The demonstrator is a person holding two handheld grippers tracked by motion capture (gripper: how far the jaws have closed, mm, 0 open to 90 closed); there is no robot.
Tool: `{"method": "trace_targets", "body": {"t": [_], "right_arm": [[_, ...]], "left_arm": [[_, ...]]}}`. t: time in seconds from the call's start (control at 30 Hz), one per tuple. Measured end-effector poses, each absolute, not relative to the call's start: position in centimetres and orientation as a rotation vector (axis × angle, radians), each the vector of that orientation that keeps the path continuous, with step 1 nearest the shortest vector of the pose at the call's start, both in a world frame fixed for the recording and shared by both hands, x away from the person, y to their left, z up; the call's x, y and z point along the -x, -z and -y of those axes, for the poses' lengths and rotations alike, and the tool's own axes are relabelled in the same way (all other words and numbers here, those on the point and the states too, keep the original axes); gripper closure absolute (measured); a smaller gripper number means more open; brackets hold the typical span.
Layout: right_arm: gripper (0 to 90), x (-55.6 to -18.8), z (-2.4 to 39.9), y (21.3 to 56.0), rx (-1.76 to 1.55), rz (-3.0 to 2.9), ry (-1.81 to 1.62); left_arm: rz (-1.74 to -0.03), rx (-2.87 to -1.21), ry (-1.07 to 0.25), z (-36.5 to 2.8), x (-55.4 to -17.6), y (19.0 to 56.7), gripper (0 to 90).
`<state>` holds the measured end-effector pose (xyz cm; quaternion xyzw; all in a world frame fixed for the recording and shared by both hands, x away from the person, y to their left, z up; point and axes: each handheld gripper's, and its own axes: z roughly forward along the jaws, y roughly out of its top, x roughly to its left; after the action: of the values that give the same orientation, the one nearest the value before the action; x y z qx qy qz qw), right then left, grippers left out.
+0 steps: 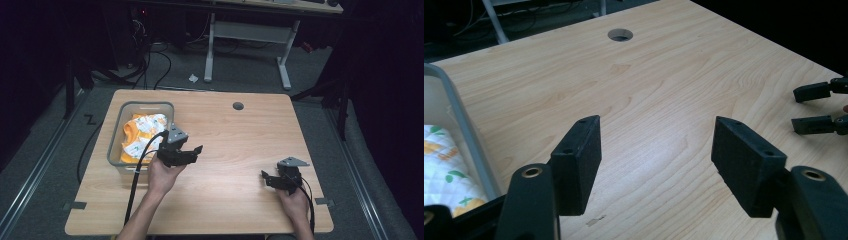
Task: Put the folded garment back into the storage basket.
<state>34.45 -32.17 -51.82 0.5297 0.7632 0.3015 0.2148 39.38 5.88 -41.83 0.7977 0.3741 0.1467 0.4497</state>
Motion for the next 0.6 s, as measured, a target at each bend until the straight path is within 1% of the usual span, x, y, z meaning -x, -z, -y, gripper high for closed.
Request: {"method": "trace_targets", "body": {"t": [0.37,0.6], "right_arm": [[27.2,-34.4,32.2,51.8,-1.469,-2.116,-0.836],[27.2,-34.4,32.2,51.8,-1.469,-2.116,-0.836]], "left_arm": [[-0.918,-1.984,-0.319,-4.8,-39.2,42.9,37.2],[-0.928,-2.004,-0.274,-4.1,-38.9,44.2,37.3]]}}
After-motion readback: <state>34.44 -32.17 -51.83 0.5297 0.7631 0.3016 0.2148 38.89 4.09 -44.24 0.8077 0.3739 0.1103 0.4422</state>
